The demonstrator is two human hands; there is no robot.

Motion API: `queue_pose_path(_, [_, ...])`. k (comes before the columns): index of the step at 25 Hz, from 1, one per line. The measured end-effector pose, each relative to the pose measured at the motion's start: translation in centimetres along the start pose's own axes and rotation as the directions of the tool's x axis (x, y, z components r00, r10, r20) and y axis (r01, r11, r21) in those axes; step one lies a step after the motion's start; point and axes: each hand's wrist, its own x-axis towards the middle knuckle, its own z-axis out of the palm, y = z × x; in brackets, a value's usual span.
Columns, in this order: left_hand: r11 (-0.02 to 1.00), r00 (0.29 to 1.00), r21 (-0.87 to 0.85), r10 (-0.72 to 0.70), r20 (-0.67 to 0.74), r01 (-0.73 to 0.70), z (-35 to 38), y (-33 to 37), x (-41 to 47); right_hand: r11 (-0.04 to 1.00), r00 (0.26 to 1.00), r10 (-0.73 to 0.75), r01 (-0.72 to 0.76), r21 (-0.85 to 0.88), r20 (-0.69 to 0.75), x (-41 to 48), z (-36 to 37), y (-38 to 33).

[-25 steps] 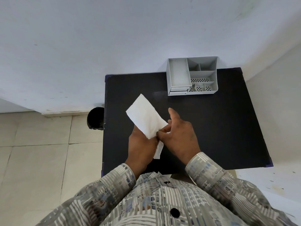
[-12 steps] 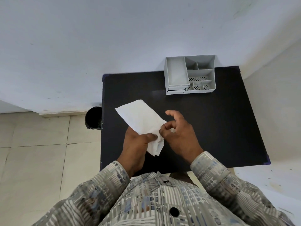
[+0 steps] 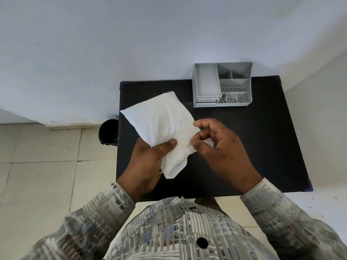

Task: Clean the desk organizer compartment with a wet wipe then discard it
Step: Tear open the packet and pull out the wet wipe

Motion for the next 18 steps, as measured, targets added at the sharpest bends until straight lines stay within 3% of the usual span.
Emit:
queue_pose_path(6, [0.995, 0.993, -0.048, 0.087, 0.081, -0.083, -0.2, 3.3, -0.7, 0.946, 0.958, -0.273, 0.283, -0.157, 0.083, -0.9, -1.9, -3.1])
queue_pose_path(10, [0.994, 0.982, -0.065, 0.096, 0.166, -0.086, -0.1, 4.8, -1.2, 0.894, 0.924, -0.372, 0.382, -0.232, 0.089, -1.2, -2.3, -4.0])
queue_pose_path(13, [0.995, 0.951, 0.067, 0.054, 0.305, -0.078, -0.2, 5.2, -1.1, 0.905, 0.928, -0.361, 0.372, -0.209, 0.091, -1.2, -2.3, -4.1])
queue_pose_path(18, [0.964, 0.975, 0.239, 0.068, 0.212, -0.119, -0.4, 5.6, -1.0, 0.974, 0.954, -0.214, 0.225, -0.027, 0.210, -1.0, -2.5, -4.0])
